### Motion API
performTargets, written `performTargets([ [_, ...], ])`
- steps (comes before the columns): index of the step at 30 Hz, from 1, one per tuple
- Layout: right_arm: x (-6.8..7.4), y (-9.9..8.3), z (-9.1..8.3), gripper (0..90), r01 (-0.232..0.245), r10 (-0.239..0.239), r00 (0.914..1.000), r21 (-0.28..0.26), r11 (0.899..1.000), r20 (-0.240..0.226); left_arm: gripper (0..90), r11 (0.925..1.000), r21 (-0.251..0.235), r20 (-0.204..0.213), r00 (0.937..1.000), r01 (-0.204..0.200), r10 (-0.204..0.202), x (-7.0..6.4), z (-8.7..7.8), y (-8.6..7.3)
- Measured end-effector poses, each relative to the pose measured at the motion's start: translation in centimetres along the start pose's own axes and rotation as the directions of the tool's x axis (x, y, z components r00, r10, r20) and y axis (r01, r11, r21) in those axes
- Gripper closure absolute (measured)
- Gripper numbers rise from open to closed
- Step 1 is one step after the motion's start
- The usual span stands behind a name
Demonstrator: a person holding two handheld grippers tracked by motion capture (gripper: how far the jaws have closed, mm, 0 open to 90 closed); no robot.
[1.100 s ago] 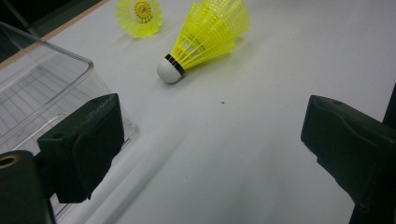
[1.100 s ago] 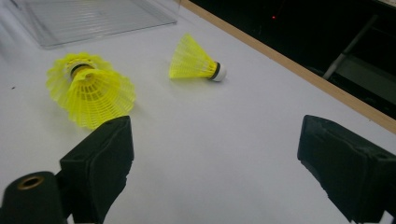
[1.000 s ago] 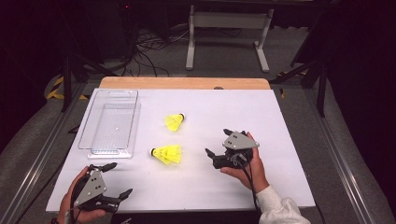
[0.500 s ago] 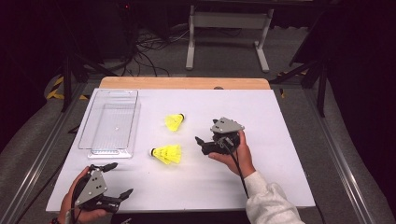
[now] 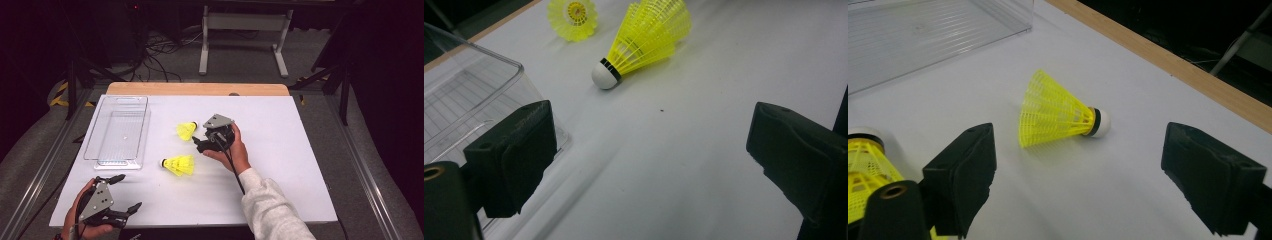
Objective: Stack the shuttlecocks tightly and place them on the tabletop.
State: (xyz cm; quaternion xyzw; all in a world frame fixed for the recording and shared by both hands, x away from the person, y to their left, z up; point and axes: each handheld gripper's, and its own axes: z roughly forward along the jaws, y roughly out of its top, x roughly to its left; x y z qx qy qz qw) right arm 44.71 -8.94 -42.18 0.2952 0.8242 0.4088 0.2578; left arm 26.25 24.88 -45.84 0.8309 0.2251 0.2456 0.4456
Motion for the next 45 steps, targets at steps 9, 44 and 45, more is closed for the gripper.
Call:
performTargets([
  [9,0.7,1.1,2.6,20.0,0.013,-0.013,0.9999,0.019,1.0,0.001,7.0,0.9999,-0.012,-0.001,1.0,-0.003,0.003,-0.1,-0.3,0.1],
  [44,-0.4,1.0,5.4,90.0,-0.002,-0.018,0.9892,0.134,0.991,0.145,6.9,0.9998,-0.018,0.007,0.9999,-0.008,0.008,0.0,-0.4,0.0],
  [45,-0.5,1.0,5.3,90.0,-0.006,-0.013,0.9889,0.131,0.991,0.148,6.9,0.9998,-0.016,0.006,0.9999,-0.009,0.009,0.0,-0.4,0.0],
])
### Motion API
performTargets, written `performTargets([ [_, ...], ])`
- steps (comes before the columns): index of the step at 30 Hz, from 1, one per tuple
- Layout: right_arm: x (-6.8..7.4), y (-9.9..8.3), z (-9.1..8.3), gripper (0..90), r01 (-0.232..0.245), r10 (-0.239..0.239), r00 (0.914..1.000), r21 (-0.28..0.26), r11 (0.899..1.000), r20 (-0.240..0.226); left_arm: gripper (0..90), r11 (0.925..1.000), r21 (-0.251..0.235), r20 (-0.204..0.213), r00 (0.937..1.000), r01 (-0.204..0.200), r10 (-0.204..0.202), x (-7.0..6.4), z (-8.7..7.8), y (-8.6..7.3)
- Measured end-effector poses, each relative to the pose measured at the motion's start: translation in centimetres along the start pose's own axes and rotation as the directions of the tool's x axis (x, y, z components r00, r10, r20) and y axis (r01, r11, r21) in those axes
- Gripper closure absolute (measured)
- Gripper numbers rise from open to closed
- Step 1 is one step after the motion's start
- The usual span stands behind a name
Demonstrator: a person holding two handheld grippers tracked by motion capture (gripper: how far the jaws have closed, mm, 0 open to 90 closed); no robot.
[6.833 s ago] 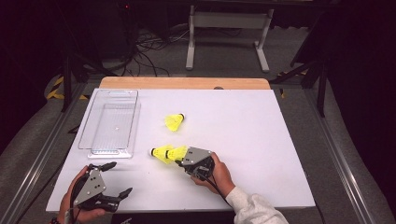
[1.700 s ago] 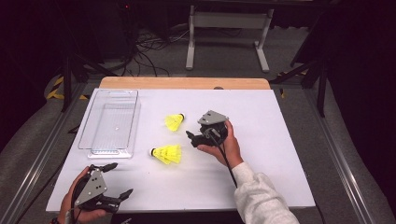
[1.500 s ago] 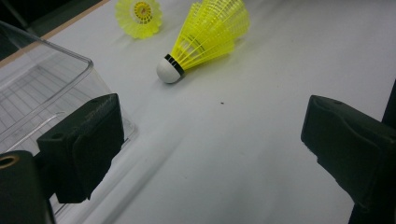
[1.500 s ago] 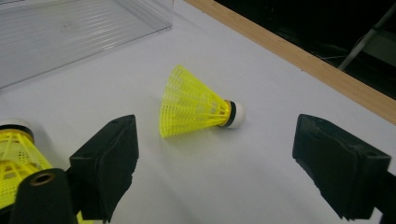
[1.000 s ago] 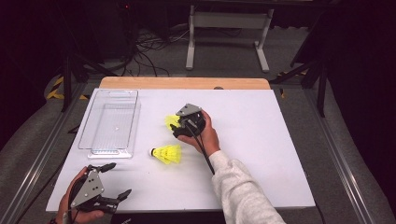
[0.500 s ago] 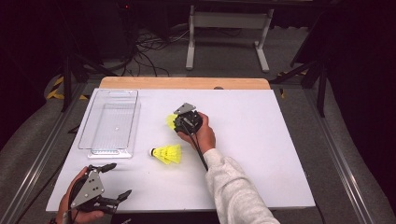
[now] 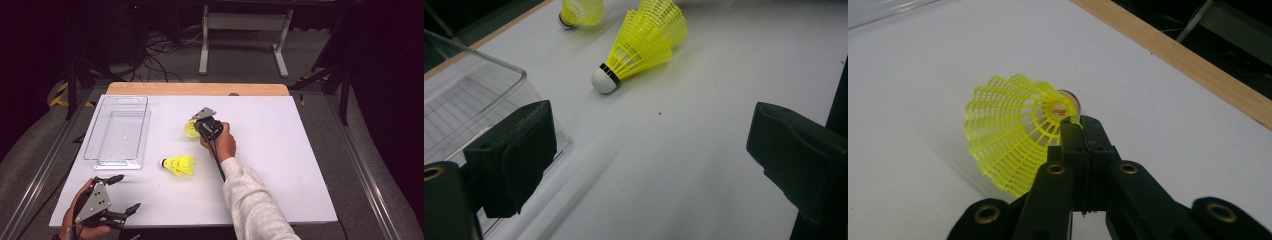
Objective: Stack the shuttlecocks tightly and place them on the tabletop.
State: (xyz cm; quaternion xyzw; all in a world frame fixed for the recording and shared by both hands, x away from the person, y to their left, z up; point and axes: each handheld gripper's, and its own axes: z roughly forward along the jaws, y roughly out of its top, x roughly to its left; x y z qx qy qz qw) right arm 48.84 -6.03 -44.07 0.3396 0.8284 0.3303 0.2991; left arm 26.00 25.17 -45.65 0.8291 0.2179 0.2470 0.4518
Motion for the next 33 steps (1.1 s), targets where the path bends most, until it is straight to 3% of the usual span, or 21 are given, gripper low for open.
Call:
performTargets([
  [10,-0.3,0.0,-0.9,90.0,0.018,-0.018,0.9998,-0.021,1.0,-0.008,6.9,1.0,0.001,-0.003,1.0,0.0,0.0,0.0,0.0,0.0],
  [18,-0.6,0.0,-2.6,90.0,0.035,-0.036,0.9993,-0.064,0.997,-0.012,6.9,1.0,0.004,-0.005,1.0,-0.002,0.002,0.0,0.1,0.0],
  [33,-2.7,-2.1,-8.0,90.0,0.026,-0.035,0.9983,-0.176,0.984,-0.047,7.0,0.9999,0.013,-0.012,0.9999,-0.001,0.002,0.0,0.2,0.1],
])
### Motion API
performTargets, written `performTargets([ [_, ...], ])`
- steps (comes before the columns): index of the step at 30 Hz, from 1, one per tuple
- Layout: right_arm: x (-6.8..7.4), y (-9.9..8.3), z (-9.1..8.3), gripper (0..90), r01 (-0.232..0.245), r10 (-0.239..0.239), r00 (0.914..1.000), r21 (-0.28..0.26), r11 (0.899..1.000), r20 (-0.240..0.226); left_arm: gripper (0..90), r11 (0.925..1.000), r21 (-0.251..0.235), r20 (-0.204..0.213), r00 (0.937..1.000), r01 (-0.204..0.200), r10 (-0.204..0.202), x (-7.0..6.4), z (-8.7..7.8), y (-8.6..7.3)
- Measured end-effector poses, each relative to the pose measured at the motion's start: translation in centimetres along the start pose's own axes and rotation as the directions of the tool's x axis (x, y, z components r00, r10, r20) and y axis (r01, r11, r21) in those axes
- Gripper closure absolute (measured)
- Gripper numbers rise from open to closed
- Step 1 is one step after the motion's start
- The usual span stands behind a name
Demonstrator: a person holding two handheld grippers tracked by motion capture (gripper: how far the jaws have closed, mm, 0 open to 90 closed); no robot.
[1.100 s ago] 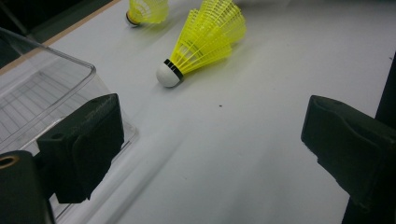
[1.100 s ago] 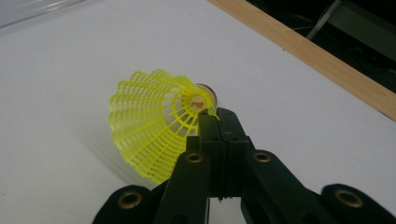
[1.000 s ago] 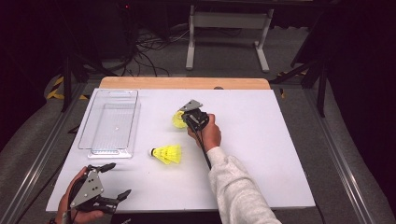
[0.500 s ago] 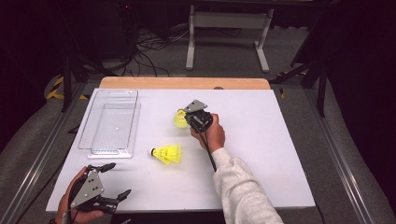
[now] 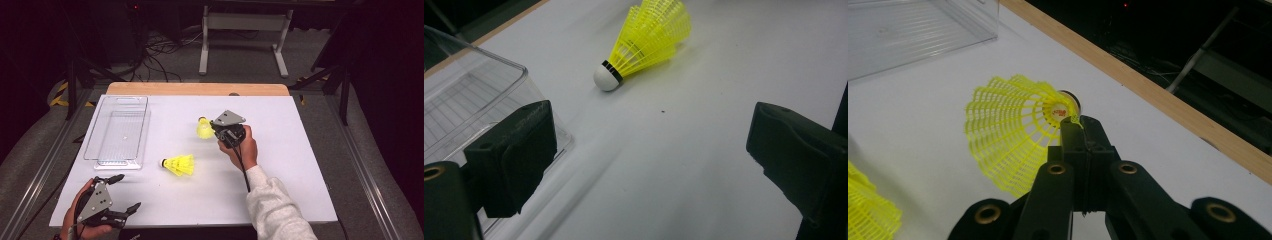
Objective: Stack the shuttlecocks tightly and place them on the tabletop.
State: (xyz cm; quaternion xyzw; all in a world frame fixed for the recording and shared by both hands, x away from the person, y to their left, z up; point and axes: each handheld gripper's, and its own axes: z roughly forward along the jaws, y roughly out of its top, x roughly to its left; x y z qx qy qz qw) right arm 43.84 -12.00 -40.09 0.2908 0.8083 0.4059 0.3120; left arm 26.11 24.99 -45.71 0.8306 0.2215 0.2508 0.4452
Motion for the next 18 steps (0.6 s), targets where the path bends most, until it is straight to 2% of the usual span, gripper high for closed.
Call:
performTargets([
  [8,-0.3,-1.0,-2.6,90.0,0.02,-0.021,0.9995,-0.036,0.999,-0.025,7.0,1.0,0.005,0.0,1.0,0.0,0.0,0.0,0.1,0.0],
  [18,0.8,-2.3,-5.3,90.0,0.041,-0.048,0.9946,-0.072,0.997,-0.092,7.0,1.0,0.009,-0.003,1.0,-0.002,0.002,-0.1,0.2,0.1],
])
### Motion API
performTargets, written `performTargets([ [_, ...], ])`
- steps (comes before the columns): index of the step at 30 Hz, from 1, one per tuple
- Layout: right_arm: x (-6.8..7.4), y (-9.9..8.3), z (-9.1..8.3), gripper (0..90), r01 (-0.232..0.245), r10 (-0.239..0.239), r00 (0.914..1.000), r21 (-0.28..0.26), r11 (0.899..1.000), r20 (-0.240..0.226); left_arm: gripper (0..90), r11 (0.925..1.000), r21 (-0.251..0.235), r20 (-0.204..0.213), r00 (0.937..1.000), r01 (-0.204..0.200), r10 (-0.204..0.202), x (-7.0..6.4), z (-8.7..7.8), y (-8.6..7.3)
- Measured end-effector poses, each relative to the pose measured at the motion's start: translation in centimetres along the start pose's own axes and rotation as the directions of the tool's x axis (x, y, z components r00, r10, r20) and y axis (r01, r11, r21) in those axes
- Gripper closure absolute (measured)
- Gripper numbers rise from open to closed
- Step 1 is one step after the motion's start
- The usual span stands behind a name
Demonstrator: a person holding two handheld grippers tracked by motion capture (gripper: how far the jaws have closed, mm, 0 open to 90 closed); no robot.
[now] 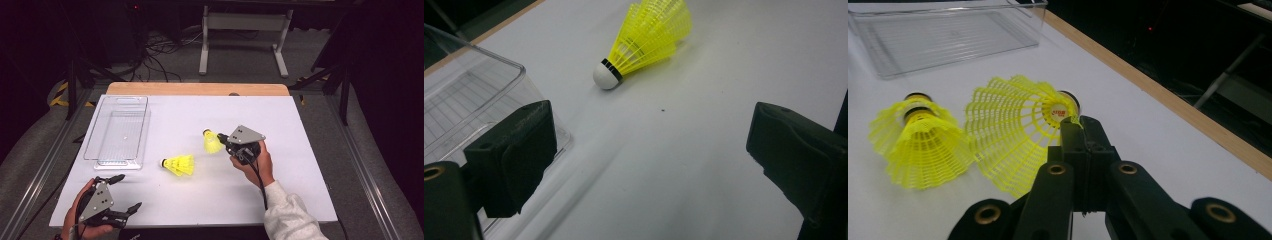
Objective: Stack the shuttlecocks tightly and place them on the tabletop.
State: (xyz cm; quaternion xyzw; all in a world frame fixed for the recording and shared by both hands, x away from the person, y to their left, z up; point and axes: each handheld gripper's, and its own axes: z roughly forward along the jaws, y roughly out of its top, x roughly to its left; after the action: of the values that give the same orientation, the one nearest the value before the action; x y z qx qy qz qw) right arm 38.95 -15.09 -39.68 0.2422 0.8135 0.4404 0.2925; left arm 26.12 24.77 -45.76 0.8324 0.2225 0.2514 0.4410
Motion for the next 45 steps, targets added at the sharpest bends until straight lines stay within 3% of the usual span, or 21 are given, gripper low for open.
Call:
performTargets([
  [9,1.6,-1.1,-2.1,90.0,0.059,-0.06,0.9943,-0.007,0.998,-0.088,7.0,1.0,0.005,-0.004,1.0,-0.001,0.001,0.0,0.0,0.0],
  [20,3.6,-2.6,-2.3,90.0,0.109,-0.101,0.9788,0.032,0.994,-0.178,7.0,1.0,0.007,-0.006,1.0,-0.003,0.003,-0.1,-0.1,0.0],
  [33,5.2,-3.3,0.2,90.0,0.137,-0.123,0.9584,0.039,0.99,-0.258,7.0,0.9999,0.012,-0.001,1.0,-0.007,0.007,-0.1,0.0,0.0],
  [42,5.5,-3.5,2.1,90.0,0.143,-0.124,0.9531,0.05,0.988,-0.276,7.0,0.9998,0.018,0.002,0.9999,-0.013,0.012,-0.1,0.1,0.0],
  [45,5.5,-3.6,2.5,90.0,0.136,-0.117,0.9547,0.051,0.989,-0.273,7.0,0.9998,0.018,0.004,1.0,-0.007,0.007,-0.1,0.2,-0.1],
])
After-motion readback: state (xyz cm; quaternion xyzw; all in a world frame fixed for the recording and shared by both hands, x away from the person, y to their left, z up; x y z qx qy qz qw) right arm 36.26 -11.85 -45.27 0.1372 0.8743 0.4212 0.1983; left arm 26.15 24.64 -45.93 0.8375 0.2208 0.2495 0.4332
